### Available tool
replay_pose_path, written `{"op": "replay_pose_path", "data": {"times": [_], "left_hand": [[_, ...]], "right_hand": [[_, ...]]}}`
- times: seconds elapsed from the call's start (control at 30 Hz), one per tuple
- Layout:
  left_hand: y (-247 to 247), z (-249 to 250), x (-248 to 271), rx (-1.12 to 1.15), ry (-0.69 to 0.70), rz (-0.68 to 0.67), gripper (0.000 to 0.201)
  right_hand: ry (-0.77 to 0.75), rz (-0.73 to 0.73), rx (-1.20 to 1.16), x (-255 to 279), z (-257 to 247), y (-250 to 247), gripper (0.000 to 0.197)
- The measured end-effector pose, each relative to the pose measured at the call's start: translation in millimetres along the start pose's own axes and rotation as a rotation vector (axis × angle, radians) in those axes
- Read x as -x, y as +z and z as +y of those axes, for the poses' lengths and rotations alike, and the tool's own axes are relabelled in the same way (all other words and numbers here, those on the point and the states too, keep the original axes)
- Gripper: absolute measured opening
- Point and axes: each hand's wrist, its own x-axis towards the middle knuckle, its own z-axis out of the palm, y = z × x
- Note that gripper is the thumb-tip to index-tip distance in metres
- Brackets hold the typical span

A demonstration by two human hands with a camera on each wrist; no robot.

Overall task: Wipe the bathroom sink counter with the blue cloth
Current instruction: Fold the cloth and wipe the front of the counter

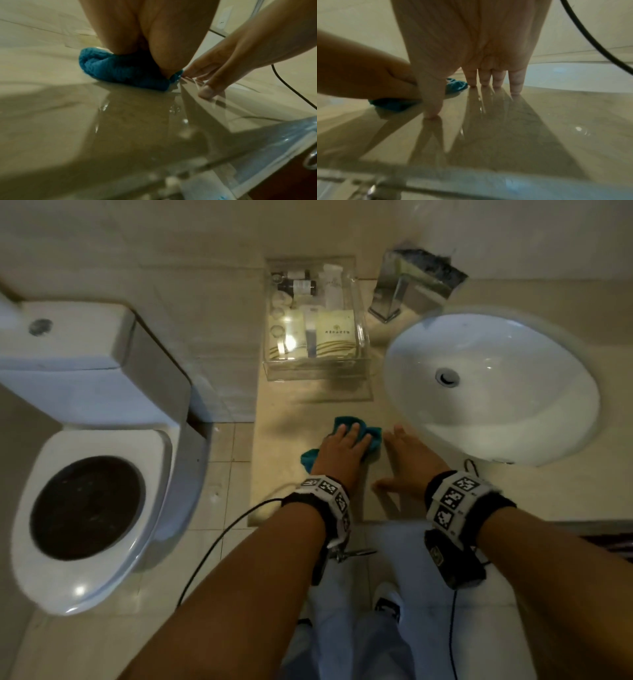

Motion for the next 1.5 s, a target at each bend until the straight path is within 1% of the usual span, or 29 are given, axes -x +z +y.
{"op": "replay_pose_path", "data": {"times": [0.07, 0.13, 0.17, 0.23, 0.3, 0.37, 0.43, 0.5, 0.57, 0.67, 0.8, 0.93, 1.0, 1.07, 1.13, 1.27, 1.37, 1.4, 1.43, 1.5], "left_hand": [[5, 6, 2, 0.027, 0.049, -0.019, 0.055], [5, -3, 8, 0.037, 0.049, -0.014, 0.055], [4, -12, 12, 0.051, 0.016, 0.010, 0.055], [1, -36, 22, 0.100, -0.120, 0.065, 0.055], [-3, -61, 30, 0.114, -0.265, 0.068, 0.062], [-6, -72, 36, 0.106, -0.336, 0.046, 0.070], [-5, -62, 41, 0.055, -0.302, 0.034, 0.072], [2, -38, 47, -0.021, -0.182, 0.017, 0.068], [11, -14, 48, -0.067, -0.077, 0.011, 0.064], [10, -3, 28, -0.021, -0.030, 0.025, 0.057], [4, -8, 12, 0.014, -0.033, 0.032, 0.053], [-3, -36, 12, 0.082, -0.179, 0.123, 0.052], [-10, -47, 6, 0.075, -0.228, 0.113, 0.050], [-14, -46, -3, 0.031, -0.246, 0.070, 0.051], [-15, -31, -12, -0.016, -0.228, 0.044, 0.053], [-12, 10, -28, -0.044, -0.035, 0.001, 0.055], [-11, 17, -34, -0.060, 0.032, -0.031, 0.056], [-14, 13, -36, -0.051, 0.026, -0.037, 0.057], [-17, 5, -36, -0.024, -0.009, -0.034, 0.057], [-27, -9, -41, 0.025, -0.130, -0.007, 0.057]], "right_hand": [[0.018, -0.012, 0.011, 7, 2, 6, 0.117], [0.042, -0.033, 0.018, 6, 1, 4, 0.121], [0.051, -0.044, 0.019, 5, -1, 3, 0.123], [0.056, -0.060, 0.014, 4, -3, 1, 0.125], [0.064, -0.057, 0.003, 5, -2, 2, 0.123], [0.062, -0.051, -0.012, 6, -2, 3, 0.122], [0.056, -0.036, -0.029, 7, 0, 6, 0.121], [0.044, -0.020, -0.022, 11, 5, 9, 0.121], [0.048, -0.009, -0.009, 16, 12, 11, 0.124], [0.072, 0.000, -0.002, 19, 15, 14, 0.127], [0.081, 0.003, -0.002, 17, 13, 13, 0.128], [0.089, -0.035, -0.013, 20, 15, 10, 0.127], [0.097, -0.057, -0.013, 20, 14, 8, 0.127], [0.108, -0.067, -0.017, 19, 13, 9, 0.127], [0.118, -0.065, -0.010, 16, 14, 12, 0.128], [0.121, -0.054, 0.020, 10, 15, 16, 0.126], [0.120, -0.055, 0.030, 7, 15, 16, 0.124], [0.117, -0.059, 0.027, 7, 15, 15, 0.124], [0.112, -0.068, 0.020, 7, 14, 14, 0.124], [0.109, -0.085, -0.003, 9, 15, 13, 0.125]]}}
